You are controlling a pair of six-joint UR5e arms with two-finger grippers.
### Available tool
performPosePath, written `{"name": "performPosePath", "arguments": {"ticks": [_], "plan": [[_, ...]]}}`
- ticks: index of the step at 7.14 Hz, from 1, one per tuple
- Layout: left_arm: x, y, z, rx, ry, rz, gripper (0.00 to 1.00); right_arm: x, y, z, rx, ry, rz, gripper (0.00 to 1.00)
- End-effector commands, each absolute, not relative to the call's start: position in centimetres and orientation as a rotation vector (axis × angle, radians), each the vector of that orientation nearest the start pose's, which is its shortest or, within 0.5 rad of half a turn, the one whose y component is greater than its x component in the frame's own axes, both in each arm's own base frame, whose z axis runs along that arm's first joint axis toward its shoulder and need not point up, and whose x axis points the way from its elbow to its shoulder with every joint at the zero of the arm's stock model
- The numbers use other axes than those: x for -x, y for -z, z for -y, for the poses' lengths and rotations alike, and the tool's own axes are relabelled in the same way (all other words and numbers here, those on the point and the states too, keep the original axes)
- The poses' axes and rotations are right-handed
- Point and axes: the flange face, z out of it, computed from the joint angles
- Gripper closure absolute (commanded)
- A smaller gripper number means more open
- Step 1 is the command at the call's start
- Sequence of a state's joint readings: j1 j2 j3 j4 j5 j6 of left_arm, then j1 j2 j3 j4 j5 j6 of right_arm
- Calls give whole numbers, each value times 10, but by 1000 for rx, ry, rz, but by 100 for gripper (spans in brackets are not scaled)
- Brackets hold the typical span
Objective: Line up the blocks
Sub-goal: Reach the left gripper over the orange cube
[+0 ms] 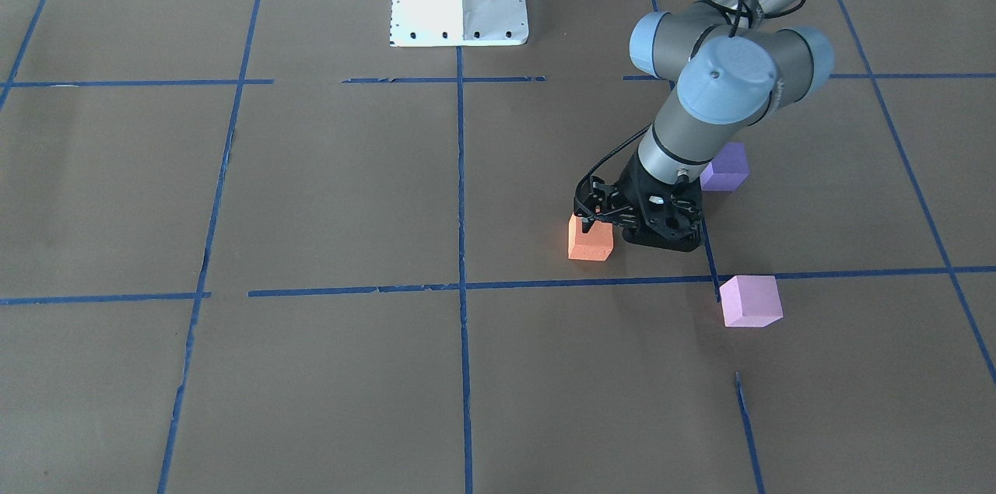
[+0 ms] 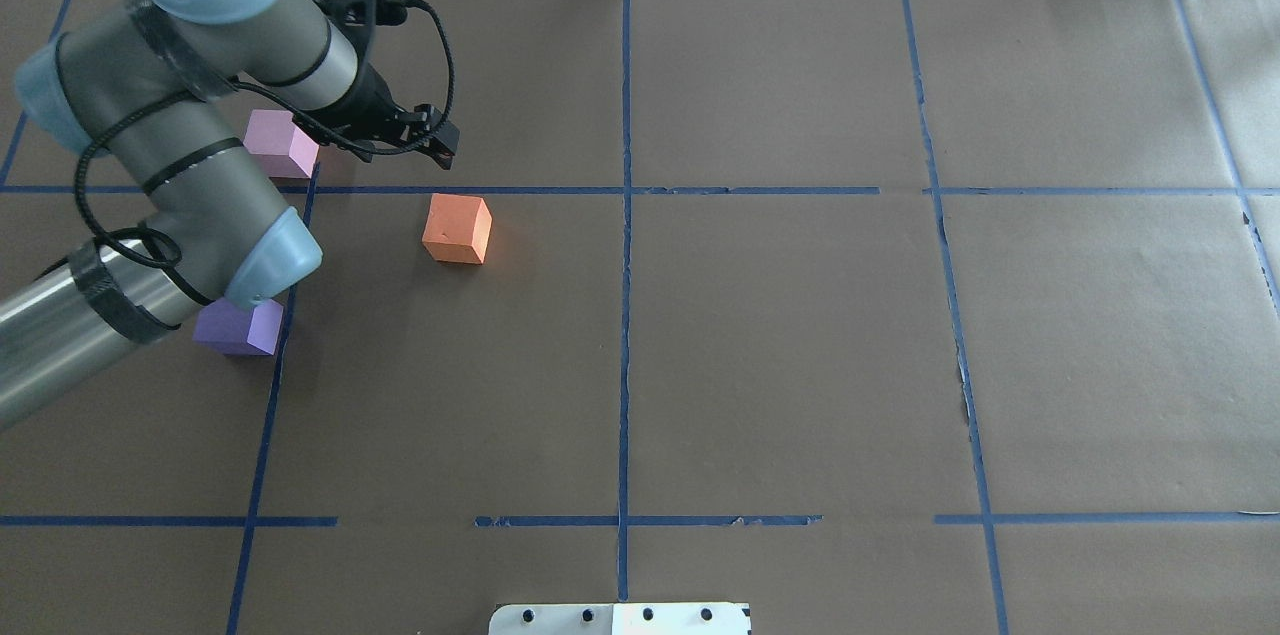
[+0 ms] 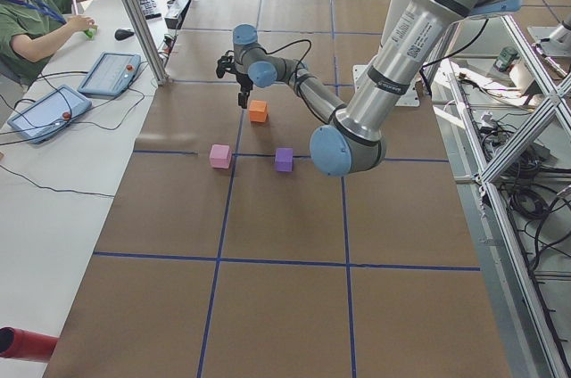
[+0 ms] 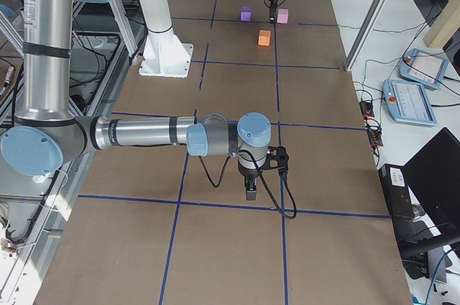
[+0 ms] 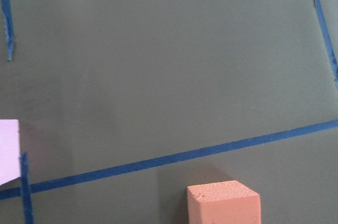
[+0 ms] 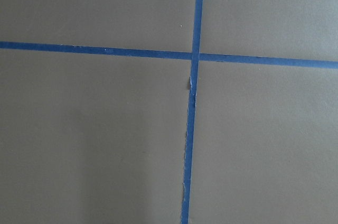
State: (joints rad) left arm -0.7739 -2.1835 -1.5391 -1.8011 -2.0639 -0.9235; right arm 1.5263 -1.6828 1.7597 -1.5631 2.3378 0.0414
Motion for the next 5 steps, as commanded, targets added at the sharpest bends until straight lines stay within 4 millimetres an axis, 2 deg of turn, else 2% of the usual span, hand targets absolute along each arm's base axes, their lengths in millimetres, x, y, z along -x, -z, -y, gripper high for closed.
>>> {"name": "performPosePath", "arguments": {"ticks": [1,3,4,5], "plan": [[-487,-305,542,-108,-73,-858,0,-44,-618,451,-47,35,771,0],[-513,-326,530,-59,-80,-829,0,-44,-618,451,-47,35,769,0],[-513,-324,530,-59,-75,-832,38,-44,-618,451,-47,35,771,0],[-512,-319,531,-52,-79,-842,99,-44,-617,451,-49,36,769,0]]}}
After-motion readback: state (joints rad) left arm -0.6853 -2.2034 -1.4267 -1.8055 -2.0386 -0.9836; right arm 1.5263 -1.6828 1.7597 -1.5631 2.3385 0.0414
